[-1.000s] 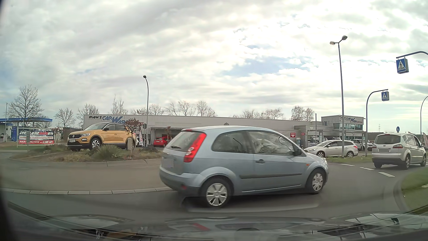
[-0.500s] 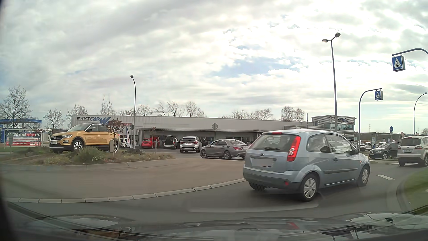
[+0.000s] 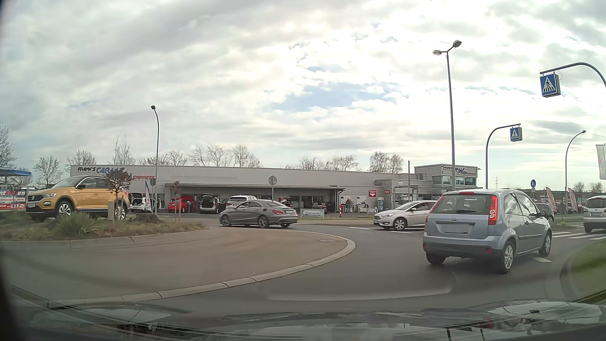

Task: Follow the waypoints while adhering to traffic rules and regulations

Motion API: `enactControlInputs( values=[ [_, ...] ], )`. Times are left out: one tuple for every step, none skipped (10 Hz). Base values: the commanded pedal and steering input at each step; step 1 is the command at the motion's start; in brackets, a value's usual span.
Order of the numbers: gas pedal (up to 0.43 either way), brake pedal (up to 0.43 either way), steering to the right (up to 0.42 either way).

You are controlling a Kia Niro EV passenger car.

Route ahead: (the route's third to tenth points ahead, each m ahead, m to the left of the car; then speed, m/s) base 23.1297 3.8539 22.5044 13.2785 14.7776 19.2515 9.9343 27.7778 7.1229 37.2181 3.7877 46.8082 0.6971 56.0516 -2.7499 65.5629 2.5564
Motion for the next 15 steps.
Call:
enactControlInputs(
  values=[
    [0.339,0.000,0.369],
    [0.339,0.000,0.368],
    [0.339,0.000,0.368],
    [0.339,0.000,0.364],
    [0.339,0.000,0.357],
    [0.339,0.000,0.344],
    [0.339,0.000,0.323],
    [0.339,0.000,0.301],
    [0.339,0.000,0.271],
    [0.319,0.000,0.230],
    [0.268,0.000,0.192],
    [0.248,0.000,0.153],
    [0.248,0.000,0.117],
    [0.240,0.000,0.071],
    [0.228,0.000,0.021]
  ],
)
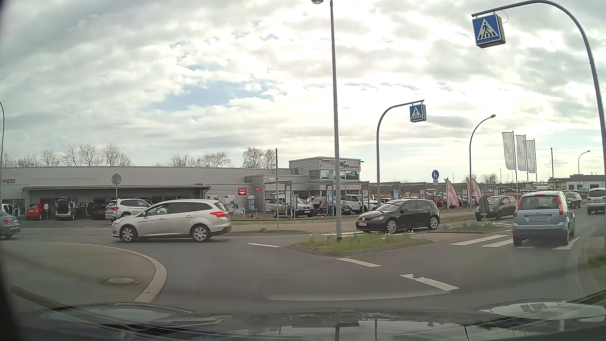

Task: Follow the waypoints while adhering to traffic rules and regulations

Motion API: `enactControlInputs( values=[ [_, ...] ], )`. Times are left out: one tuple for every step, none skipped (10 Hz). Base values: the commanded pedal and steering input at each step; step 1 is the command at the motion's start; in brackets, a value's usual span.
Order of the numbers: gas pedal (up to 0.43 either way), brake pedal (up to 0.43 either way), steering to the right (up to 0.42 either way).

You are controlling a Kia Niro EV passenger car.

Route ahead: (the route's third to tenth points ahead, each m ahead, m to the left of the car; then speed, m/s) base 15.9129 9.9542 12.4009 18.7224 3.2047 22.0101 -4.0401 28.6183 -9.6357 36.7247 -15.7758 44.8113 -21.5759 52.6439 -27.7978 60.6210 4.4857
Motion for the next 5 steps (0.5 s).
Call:
enactControlInputs(
  values=[
    [0.228,0.000,-0.018],
    [0.197,0.000,-0.062],
    [0.169,0.000,-0.097],
    [0.150,0.000,-0.137],
    [0.138,0.000,-0.171]
  ],
)
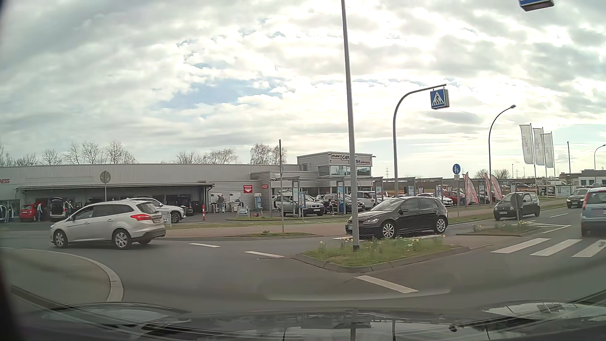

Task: Follow the waypoints while adhering to traffic rules and regulations

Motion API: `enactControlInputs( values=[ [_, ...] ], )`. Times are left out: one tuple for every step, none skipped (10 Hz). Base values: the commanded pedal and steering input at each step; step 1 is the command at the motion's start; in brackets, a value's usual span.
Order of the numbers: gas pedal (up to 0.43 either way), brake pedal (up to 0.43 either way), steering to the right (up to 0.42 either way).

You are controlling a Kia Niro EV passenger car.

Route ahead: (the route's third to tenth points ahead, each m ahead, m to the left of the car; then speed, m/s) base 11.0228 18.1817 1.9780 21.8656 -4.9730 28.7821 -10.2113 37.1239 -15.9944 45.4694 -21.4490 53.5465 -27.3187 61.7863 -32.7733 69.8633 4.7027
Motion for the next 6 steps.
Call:
enactControlInputs(
  values=[
    [0.138,0.000,-0.202],
    [0.138,0.000,-0.225],
    [0.138,0.000,-0.249],
    [0.118,0.000,-0.266],
    [0.118,0.000,-0.275],
    [0.110,0.000,-0.282]
  ],
)
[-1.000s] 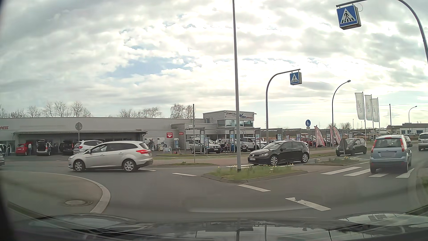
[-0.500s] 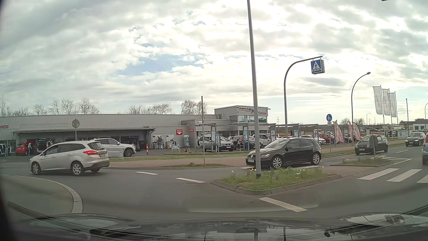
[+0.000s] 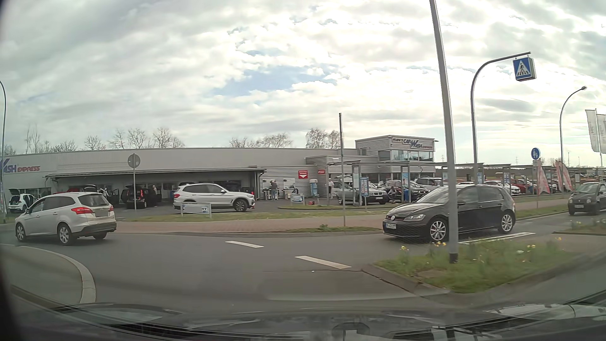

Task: Follow the waypoints while adhering to traffic rules and regulations

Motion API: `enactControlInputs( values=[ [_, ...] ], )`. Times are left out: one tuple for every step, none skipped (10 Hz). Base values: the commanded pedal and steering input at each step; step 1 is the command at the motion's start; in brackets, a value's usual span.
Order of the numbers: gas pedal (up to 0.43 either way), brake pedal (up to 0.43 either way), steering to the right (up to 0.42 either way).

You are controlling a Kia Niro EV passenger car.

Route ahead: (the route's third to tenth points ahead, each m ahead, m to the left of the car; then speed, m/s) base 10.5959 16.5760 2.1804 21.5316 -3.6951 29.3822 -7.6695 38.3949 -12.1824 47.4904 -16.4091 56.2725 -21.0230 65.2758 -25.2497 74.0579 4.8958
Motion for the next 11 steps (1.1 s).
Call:
enactControlInputs(
  values=[
    [0.110,0.000,-0.290],
    [0.110,0.000,-0.298],
    [0.110,0.000,-0.305],
    [0.098,0.000,-0.315],
    [0.098,0.000,-0.318],
    [0.098,0.000,-0.324],
    [0.098,0.000,-0.338],
    [0.098,0.000,-0.347],
    [0.098,0.000,-0.350],
    [0.098,0.000,-0.354],
    [0.098,0.000,-0.356]
  ],
)
